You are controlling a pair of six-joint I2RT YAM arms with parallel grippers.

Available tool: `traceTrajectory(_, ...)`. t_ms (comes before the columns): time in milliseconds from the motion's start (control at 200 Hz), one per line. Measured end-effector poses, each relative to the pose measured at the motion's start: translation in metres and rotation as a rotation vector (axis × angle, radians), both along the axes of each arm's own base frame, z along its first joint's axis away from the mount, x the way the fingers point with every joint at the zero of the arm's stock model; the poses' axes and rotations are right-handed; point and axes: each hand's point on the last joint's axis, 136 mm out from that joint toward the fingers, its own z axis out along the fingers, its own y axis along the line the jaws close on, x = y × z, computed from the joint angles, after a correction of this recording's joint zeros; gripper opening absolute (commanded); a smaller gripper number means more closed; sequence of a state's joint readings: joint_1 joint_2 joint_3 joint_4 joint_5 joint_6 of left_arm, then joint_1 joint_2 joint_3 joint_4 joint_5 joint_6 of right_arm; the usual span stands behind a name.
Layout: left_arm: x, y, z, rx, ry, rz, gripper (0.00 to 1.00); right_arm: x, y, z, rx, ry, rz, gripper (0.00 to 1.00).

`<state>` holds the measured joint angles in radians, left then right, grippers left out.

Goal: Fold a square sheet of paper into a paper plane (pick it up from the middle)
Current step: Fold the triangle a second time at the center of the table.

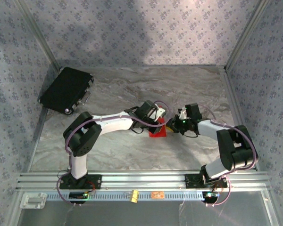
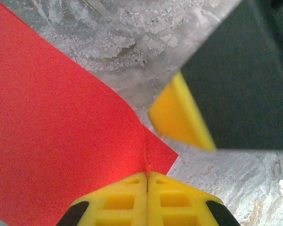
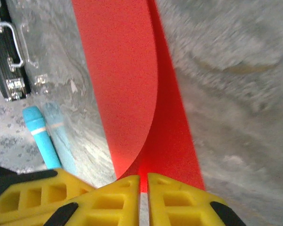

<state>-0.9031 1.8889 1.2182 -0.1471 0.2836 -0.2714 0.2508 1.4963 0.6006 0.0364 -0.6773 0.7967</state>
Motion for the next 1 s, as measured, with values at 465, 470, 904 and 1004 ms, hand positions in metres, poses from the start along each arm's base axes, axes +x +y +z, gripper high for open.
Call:
traceTrajectory(465,-0.001,0.0,0.0,-0.015,0.02,-0.001,0.07,0.003,0.01,0.0,0.03,-0.009,0.016,0.1)
traceTrajectory(470,-0.001,0.0,-0.001,-0.015,0.021,-0.001,0.06,0.003,0.011,0.0,0.03,-0.009,0.017,0.1)
traceTrajectory(904,0.0,0.001,0.0,-0.024,0.036,0.006,0.0,-0.004,0.001,-0.014,-0.064,0.022,-0.015,0.08)
traceTrajectory(1004,0.001,0.002,0.0,-0.027,0.044,0.015,0.0,-0.008,0.004,-0.017,-0.077,0.023,-0.007,0.07)
